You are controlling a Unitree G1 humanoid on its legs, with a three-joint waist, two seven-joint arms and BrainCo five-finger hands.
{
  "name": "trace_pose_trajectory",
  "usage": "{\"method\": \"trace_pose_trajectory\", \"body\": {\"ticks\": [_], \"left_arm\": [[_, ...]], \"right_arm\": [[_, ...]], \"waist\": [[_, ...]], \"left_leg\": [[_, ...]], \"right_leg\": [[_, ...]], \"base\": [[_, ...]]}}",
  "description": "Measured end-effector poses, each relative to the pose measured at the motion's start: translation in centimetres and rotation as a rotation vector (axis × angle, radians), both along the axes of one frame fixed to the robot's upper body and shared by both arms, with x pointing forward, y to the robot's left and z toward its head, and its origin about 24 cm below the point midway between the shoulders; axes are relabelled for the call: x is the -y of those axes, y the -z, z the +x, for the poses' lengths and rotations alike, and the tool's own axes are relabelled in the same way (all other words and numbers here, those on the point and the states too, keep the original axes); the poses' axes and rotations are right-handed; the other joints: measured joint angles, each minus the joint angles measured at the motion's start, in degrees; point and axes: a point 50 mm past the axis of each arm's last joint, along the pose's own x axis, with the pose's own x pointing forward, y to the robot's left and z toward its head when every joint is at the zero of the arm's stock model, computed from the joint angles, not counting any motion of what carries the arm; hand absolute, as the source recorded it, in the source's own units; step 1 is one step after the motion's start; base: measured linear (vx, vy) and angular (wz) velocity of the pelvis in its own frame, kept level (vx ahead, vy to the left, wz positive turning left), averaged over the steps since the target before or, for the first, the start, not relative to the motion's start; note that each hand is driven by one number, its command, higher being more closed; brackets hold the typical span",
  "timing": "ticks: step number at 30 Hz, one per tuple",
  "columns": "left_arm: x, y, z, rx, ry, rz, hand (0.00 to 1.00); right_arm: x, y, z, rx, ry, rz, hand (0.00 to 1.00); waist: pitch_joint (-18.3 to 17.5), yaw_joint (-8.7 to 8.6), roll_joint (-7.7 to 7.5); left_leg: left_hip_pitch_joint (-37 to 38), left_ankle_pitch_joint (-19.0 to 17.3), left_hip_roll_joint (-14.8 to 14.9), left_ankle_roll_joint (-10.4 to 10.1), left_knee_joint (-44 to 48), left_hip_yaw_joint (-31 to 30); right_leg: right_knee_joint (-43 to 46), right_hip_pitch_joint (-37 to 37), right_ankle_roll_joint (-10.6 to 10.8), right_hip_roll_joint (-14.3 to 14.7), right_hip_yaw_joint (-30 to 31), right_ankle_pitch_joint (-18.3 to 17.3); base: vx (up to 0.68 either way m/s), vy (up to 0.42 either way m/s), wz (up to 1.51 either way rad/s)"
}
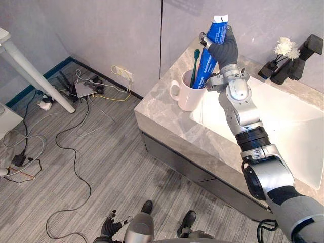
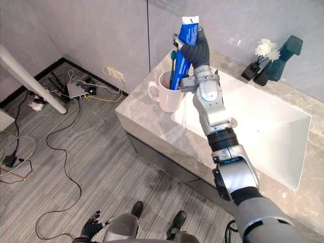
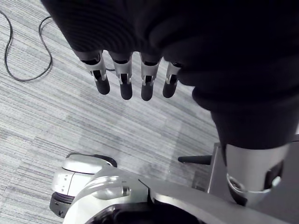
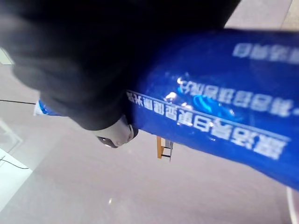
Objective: Organize washtable
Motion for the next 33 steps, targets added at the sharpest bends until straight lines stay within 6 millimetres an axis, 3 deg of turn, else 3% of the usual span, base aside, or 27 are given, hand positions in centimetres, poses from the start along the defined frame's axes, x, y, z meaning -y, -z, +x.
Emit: {"method": "trace_pose_trajectory", "body": {"ticks": [33], "left_arm": [[0.23,0.08,-0.07,-0.009,0.01,-0.004,0.0]], "right_arm": [[-0.57,0.75,-0.7,0.007,-0.025,0.015,0.0]], "waist": [[-0.5,-0.26,0.77]], "left_leg": [[0.6,0.0,-0.7,0.0,0.2,0.3]], "right_leg": [[0.0,0.5,0.0,-0.1,0.4,0.0]], "base": [[0.0,0.0,0.0]]}}
